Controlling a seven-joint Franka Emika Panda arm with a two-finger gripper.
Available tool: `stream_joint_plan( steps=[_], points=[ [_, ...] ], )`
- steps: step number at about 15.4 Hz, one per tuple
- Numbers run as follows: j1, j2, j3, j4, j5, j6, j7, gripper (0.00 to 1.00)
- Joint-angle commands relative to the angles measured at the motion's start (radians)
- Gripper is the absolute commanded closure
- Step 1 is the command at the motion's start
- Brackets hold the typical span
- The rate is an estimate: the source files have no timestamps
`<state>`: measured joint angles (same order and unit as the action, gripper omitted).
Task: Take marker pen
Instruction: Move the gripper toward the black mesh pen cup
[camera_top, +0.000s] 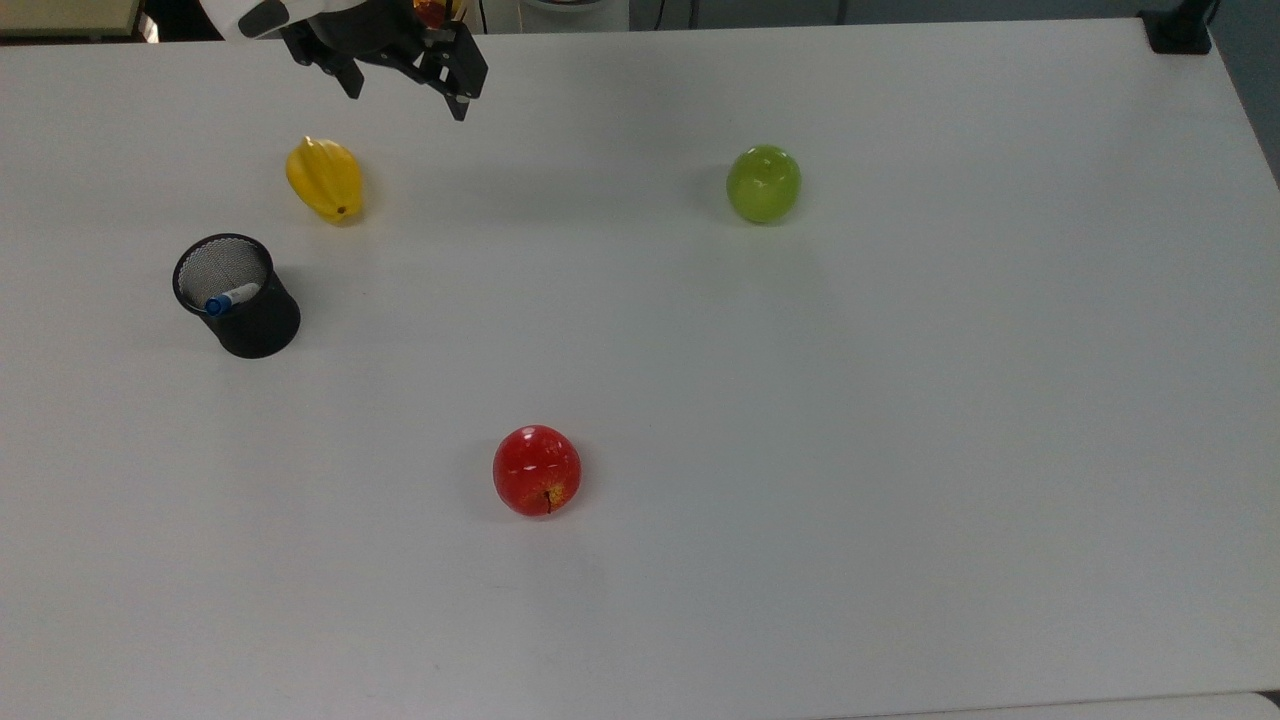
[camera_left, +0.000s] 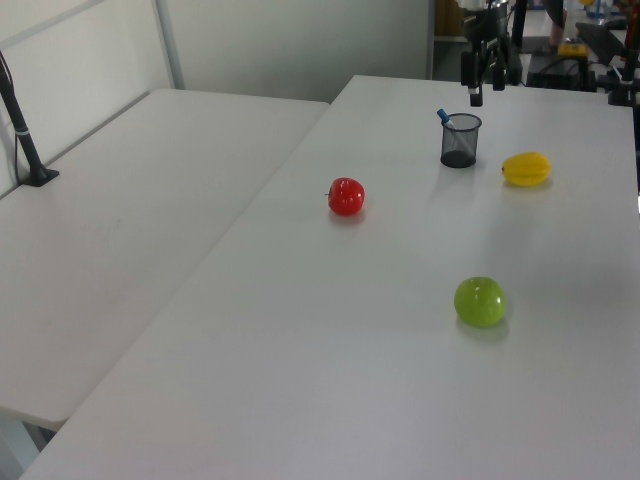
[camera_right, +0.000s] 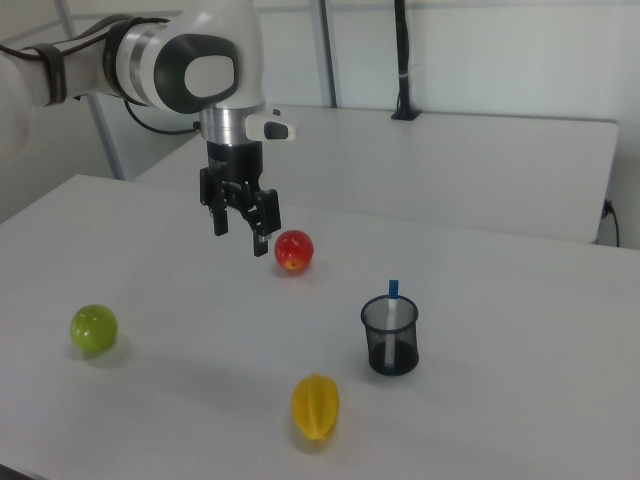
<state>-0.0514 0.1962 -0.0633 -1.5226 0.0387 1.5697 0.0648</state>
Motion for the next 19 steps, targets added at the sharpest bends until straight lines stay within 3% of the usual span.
stream_joint_plan(
  steps=[1, 14, 19],
  points=[
    [0.004, -0.034, -0.009, -0.024, -0.008, -0.023, -0.009, 0.0],
    [-0.005, -0.027, -0.021, -0.016, -0.013, -0.007, -0.007, 0.0],
    [-0.064, -0.024, -0.021, -0.014, -0.033, 0.055, -0.01, 0.0]
  ],
)
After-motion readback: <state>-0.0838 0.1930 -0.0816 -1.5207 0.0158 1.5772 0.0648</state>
